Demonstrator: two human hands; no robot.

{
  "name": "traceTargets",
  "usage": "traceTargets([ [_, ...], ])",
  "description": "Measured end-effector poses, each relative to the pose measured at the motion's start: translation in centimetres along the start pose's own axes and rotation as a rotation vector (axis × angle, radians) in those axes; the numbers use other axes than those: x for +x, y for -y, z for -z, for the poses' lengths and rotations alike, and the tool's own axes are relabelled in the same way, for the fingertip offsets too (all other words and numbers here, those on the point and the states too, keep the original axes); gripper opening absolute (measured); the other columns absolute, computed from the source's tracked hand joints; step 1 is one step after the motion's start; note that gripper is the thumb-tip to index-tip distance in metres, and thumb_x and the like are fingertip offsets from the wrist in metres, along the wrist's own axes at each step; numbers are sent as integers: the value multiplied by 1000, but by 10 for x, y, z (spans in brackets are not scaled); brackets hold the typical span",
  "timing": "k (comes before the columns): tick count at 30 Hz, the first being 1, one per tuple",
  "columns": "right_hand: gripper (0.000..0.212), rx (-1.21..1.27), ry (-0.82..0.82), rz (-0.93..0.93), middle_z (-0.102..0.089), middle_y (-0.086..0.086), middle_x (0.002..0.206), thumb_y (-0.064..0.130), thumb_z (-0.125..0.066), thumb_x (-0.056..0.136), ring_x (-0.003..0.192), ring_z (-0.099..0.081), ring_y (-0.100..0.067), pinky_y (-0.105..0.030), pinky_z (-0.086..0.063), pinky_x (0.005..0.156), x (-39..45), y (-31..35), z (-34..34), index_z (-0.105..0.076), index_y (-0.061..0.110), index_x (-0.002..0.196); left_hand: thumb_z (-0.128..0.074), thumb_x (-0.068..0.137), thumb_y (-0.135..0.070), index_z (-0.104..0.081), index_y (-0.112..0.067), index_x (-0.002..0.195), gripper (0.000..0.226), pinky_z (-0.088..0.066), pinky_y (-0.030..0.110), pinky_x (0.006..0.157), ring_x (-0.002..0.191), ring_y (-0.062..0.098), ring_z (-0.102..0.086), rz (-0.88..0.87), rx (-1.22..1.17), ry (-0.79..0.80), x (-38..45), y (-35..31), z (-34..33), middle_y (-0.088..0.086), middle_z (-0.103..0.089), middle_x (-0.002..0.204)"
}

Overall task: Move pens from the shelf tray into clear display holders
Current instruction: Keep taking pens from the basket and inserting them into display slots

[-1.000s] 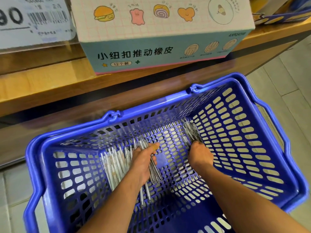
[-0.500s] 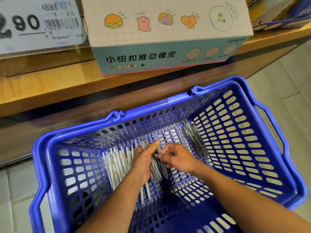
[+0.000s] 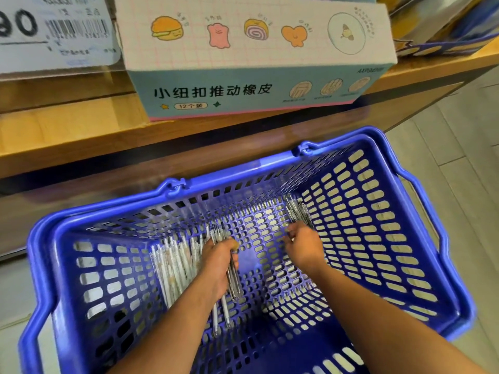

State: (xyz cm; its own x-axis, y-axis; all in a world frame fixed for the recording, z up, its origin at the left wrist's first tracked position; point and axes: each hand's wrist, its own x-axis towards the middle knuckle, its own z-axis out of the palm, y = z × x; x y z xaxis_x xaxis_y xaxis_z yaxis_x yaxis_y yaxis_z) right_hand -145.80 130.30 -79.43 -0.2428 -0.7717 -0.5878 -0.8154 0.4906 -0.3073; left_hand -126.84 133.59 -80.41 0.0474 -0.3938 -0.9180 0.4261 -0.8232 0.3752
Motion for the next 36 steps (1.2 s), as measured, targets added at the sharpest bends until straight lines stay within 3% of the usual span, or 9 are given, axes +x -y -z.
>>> traceTargets([
  [5,17,-390,-130,-62,-61,-1,86,12,-57,95,72,-57,-16,-27,-46,60,3,-16,2,-57,12,112,-57,92,0,-57,0,105,13,-38,32,50,50,18,-43,-33,-14,20,-2,-1,-1,7,-46,61],
  [11,19,-453,-96,-103,-67,-7,96,8,-58,93,78,-59,-18,-29,-52,70,5,-15,-6,-57,9,112,-65,89,-2,-58,-3,104,16,-44,28,48,48,14,-54,-37,-45,40,-1,2,0,7,-57,64],
  [15,23,-459,-77,-73,-66,-7,94,10,-63,90,73,-55,-19,-27,-51,65,5,-17,-9,-56,7,112,-69,87,-3,-56,-8,99,18,-46,30,51,51,14,-56,-38,-80,42,1,3,1,5,-60,67],
  [18,19,-373,-15,-51,-65,-5,90,16,-64,90,76,-60,-20,-29,-53,67,4,-16,-7,-58,8,107,-74,84,-8,-55,-10,101,26,-47,31,56,57,17,-57,-38,-89,33,4,5,1,6,-62,71],
  [22,4,7,270,45,-66,-3,88,11,-65,90,77,-66,-14,-28,-58,74,-3,2,-6,-62,13,89,-81,77,-15,-51,-16,105,41,-52,36,72,79,23,-64,-66,-112,39,3,6,-1,9,-67,90],
  [25,11,281,450,116,-61,2,81,5,-68,86,64,-59,-2,-13,-48,60,-20,27,-7,-61,13,85,-88,64,-30,-19,-14,154,114,-40,54,109,132,32,-50,-75,-135,73,1,4,-2,15,-48,147],
  [27,12,348,507,154,-62,2,77,8,-72,84,64,-59,-7,-18,-48,61,-29,40,-10,-62,10,89,-87,56,-39,-6,-20,158,133,-26,53,118,145,31,-33,-89,-132,91,2,4,-3,13,-28,161],
  [30,20,353,530,194,-62,1,74,12,-77,81,60,-59,-12,-24,-50,63,-40,51,-16,-61,7,94,-86,56,-40,-5,-22,159,132,-17,46,120,150,26,-19,-83,-132,109,1,4,-3,7,-13,166],
  [36,29,409,506,224,-64,-9,83,12,-80,78,63,-60,-15,-25,-54,62,-44,52,-21,-63,-1,98,-84,74,-23,-5,-20,159,115,-25,46,118,147,29,-27,-83,-104,71,3,6,-1,10,-19,164],
])
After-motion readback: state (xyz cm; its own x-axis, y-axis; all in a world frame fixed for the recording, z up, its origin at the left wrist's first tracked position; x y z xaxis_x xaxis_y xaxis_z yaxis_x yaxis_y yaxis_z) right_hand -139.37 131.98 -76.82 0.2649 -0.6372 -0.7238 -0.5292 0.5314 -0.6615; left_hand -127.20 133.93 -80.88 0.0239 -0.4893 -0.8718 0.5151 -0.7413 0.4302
